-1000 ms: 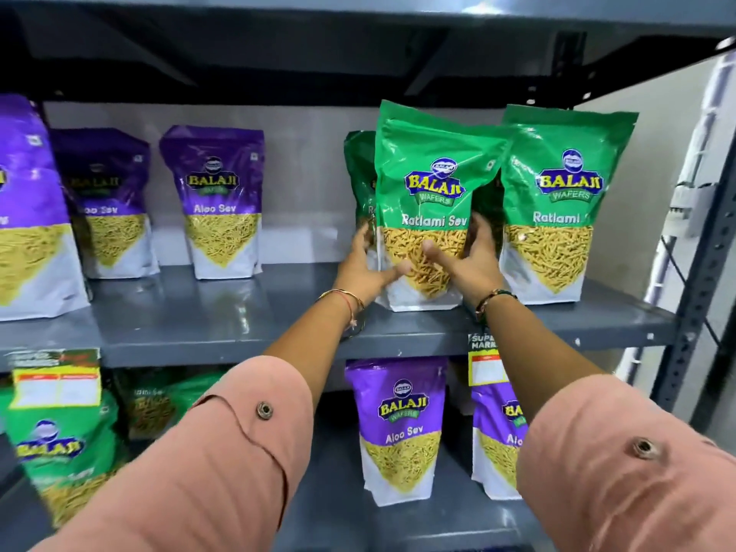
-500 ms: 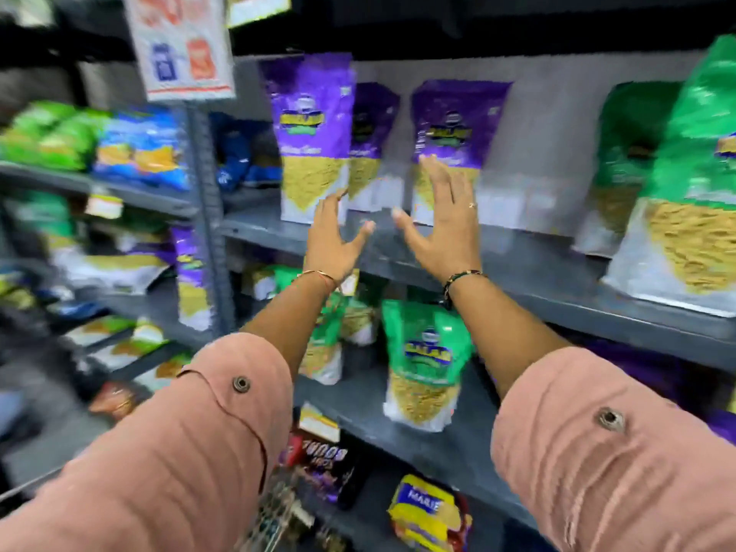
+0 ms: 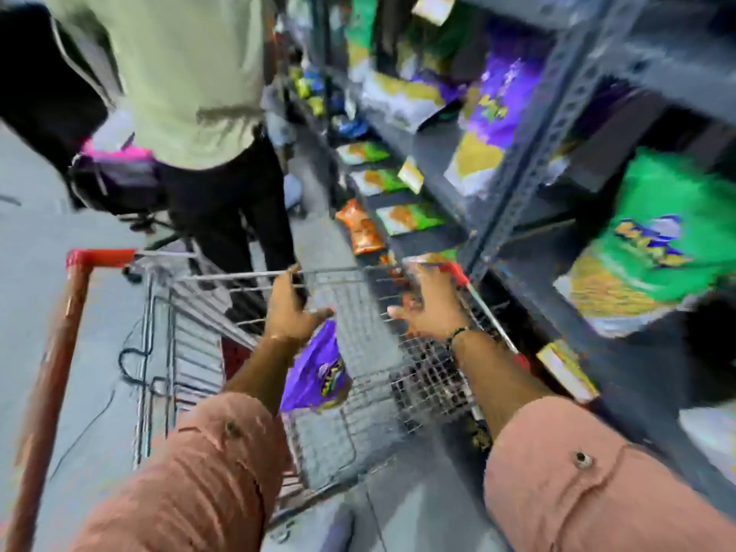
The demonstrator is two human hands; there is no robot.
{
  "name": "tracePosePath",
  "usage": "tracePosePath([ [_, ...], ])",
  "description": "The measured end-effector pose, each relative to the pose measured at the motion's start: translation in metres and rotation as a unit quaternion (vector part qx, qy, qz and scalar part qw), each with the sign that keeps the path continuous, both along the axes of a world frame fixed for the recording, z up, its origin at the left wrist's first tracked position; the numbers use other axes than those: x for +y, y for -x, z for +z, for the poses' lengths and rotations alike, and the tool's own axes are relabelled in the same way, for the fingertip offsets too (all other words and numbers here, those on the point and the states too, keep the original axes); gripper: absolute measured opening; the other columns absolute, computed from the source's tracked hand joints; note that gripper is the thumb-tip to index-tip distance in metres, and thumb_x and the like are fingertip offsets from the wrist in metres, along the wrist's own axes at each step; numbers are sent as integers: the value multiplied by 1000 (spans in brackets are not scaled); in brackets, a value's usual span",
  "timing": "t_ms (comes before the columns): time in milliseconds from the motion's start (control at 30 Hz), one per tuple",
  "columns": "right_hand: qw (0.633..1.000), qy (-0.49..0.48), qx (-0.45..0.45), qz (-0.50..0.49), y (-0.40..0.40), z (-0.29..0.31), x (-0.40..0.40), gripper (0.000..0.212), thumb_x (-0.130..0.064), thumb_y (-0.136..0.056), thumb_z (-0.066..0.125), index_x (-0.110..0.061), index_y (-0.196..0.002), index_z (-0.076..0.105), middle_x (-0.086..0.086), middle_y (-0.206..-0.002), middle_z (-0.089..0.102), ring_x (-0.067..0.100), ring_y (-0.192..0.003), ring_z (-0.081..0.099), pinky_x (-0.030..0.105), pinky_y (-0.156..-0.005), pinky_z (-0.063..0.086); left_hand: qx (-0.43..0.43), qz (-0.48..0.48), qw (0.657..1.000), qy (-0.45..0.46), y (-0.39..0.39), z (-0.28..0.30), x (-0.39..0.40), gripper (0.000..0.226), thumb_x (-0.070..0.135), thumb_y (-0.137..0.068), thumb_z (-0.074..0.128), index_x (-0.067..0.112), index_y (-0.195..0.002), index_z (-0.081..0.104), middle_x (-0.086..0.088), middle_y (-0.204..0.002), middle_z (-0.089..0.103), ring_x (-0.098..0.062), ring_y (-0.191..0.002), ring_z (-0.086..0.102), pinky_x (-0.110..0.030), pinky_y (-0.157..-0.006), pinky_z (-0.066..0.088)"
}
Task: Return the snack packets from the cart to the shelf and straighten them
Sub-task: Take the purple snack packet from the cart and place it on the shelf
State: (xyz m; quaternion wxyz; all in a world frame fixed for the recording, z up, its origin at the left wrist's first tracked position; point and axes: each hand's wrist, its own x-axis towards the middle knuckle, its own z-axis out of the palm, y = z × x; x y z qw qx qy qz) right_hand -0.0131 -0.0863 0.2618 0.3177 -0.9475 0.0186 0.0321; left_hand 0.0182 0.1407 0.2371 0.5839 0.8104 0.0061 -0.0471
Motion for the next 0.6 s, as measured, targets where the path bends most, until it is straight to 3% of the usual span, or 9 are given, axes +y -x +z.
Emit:
tracePosePath([
  [33, 998, 5, 58, 18, -5, -28, 10, 89, -32, -71, 77, -14, -144, 30, 13, -147, 41, 29, -134, 40, 43, -111, 36, 22, 32, 999, 7, 7, -32, 13, 99, 14, -48, 91, -1, -130, 39, -6, -118, 50, -20, -104, 52, -6, -88, 43],
  [133, 981, 24, 184, 54, -18, -111, 37, 96, -24, -70, 79, -11, -147, 23, 13, -152, 32, 28, -140, 32, 37, -116, 28, 121, 96, 987, 43, 31, -103, 34, 105, 26, -39, 93, 3, -125, 38, -15, -118, 56, -22, -106, 61, -34, -100, 49],
  [200, 967, 28, 244, 62, -24, -155, 48, 96, -17, -71, 78, -13, -147, 20, 13, -154, 28, 29, -141, 30, 38, -117, 27, 180, 136, 971, 76, 53, -137, 32, 92, 11, -57, 87, 11, -129, 30, -9, -125, 51, -5, -105, 61, -21, -97, 48],
  [300, 950, 33, 303, 72, -39, -207, 55, 95, -9, -70, 78, -20, -147, 22, 12, -151, 34, 30, -137, 36, 38, -113, 34, 253, 191, 943, 96, 79, -193, 12, 111, -9, -51, 84, 8, -139, 19, -19, -138, 42, -22, -114, 52, -22, -92, 43],
  [367, 945, 33, 317, 80, -47, -234, 54, 94, -4, -68, 78, -20, -146, 26, 13, -149, 38, 28, -136, 39, 33, -111, 36, 281, 221, 928, 105, 87, -222, 1, 102, -15, -52, 81, 6, -135, 27, -22, -132, 48, -22, -100, 57, -11, -75, 50],
  [400, 943, 32, 319, 88, -51, -246, 53, 94, -4, -67, 78, -19, -145, 28, 13, -149, 39, 28, -135, 40, 31, -110, 35, 289, 233, 922, 113, 87, -232, -7, 96, -17, -53, 79, 5, -134, 31, -21, -125, 52, -14, -89, 61, -6, -67, 50],
  [500, 936, 39, 327, 126, -65, -277, 51, 95, -7, -63, 82, -17, -143, 33, 14, -146, 43, 26, -134, 43, 25, -109, 33, 314, 267, 903, 123, 84, -256, -25, 83, -15, -55, 80, 1, -127, 42, -12, -103, 58, 8, -61, 60, -3, -56, 47],
  [600, 927, 54, 333, 161, -80, -286, 50, 78, -2, -74, 72, -17, -142, 37, 14, -144, 45, 26, -132, 45, 4, -93, 38, 310, 286, 903, 81, 80, -266, -25, 86, 4, -47, 89, 8, -123, 48, -8, -99, 61, -13, -74, 58, -4, -56, 46],
])
